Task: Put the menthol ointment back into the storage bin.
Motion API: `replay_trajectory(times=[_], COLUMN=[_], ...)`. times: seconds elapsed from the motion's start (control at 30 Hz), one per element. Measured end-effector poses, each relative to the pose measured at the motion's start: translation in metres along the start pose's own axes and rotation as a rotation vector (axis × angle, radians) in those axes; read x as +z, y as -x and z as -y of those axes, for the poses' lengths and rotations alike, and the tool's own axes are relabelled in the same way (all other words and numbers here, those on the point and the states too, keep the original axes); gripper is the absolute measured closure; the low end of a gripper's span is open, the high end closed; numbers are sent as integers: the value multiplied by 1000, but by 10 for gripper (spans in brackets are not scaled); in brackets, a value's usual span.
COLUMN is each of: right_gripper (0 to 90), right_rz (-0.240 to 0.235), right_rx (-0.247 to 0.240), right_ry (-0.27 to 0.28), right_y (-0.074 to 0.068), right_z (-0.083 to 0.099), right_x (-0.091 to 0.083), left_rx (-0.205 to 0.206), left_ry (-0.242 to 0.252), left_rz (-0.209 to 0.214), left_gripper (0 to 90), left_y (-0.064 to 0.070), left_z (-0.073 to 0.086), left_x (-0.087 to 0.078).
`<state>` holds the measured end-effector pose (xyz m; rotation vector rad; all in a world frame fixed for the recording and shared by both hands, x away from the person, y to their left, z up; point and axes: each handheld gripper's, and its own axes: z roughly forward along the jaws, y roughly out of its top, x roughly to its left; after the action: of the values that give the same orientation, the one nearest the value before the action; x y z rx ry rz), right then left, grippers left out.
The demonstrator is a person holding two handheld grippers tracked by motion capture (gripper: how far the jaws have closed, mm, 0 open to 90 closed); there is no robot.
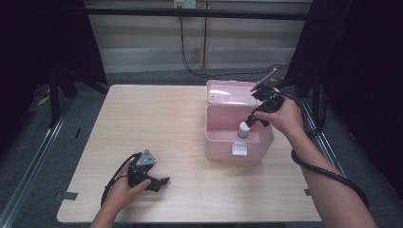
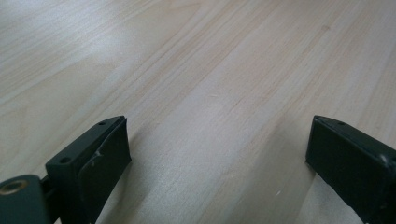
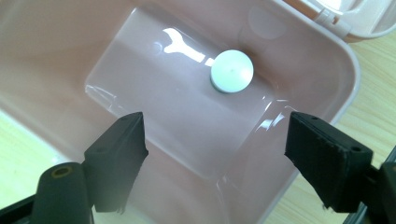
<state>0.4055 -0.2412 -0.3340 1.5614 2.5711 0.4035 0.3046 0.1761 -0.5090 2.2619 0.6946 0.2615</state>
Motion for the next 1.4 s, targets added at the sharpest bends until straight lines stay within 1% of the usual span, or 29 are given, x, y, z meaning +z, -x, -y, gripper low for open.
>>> replay_trajectory(times=[0.07,0.23,0.33,0.4,0.47,0.5,0.57,0.67,0.73,0.77,0.83,0.87,0.9,0.93,0.97,1.03,1.1,1.13,1.17,1.2,1.27,1.3,1.33,1.37,1.4], right_gripper=[195,192,192,193,193,193,193,194,194,194,194,194,194,194,194,194,194,194,194,194,194,194,194,194,194], right_rz=[-6,-13,-27,-29,-29,-34,-41,-46,-52,-54,-55,-63,-63,-63,-69,-72,-89,-89,-93,-93,-101,-101,-111,-111,-117], right_rx=[-5,-36,-54,-59,-78,-76,-97,-97,-115,-117,-124,-126,-134,-134,-145,-146,-154,-154,-170,-170,-175,-175,-171,-171,-177], right_ry=[2,9,19,19,17,14,11,10,14,13,13,11,12,12,13,10,4,4,0,0,12,12,16,16,23], right_y=[-1,-5,-8,-9,-11,-12,-14,-16,-18,-18,-19,-20,-22,-22,-23,-24,-26,-26,-27,-27,-26,-26,-26,-26,-26], right_z=[2,8,11,13,16,17,21,24,29,31,32,35,38,38,43,44,51,51,55,55,60,60,65,65,69], right_x=[-4,-12,-16,-17,-20,-21,-23,-25,-29,-30,-31,-31,-32,-32,-32,-32,-31,-31,-32,-32,-33,-33,-33,-33,-33], left_rx=[1,0,0,0,0,0,-1,0,1,0,1,1,0,0,0,0,1,1,1,1,0,0,0,1,0], left_ry=[1,1,0,0,0,0,1,0,1,1,1,1,1,2,2,2,3,3,3,3,3,3,3,2,3], left_rz=[-1,-1,0,0,0,0,0,0,-1,-1,-1,-1,-1,-2,-2,-2,-2,-2,-2,-2,-2,-2,-2,-2,-2], left_gripper=[57,57,57,57,57,57,57,57,57,57,57,57,57,57,57,57,57,57,57,57,57,57,57,57,57], left_y=[0,0,0,0,0,0,0,0,0,0,0,0,0,0,0,0,0,0,0,0,0,0,0,0,0], left_z=[0,0,0,0,0,0,0,0,0,0,0,0,0,0,0,0,0,0,0,0,0,0,0,0,0], left_x=[0,0,0,0,0,0,0,0,0,0,0,0,0,0,0,0,0,0,0,0,0,0,0,0,0])
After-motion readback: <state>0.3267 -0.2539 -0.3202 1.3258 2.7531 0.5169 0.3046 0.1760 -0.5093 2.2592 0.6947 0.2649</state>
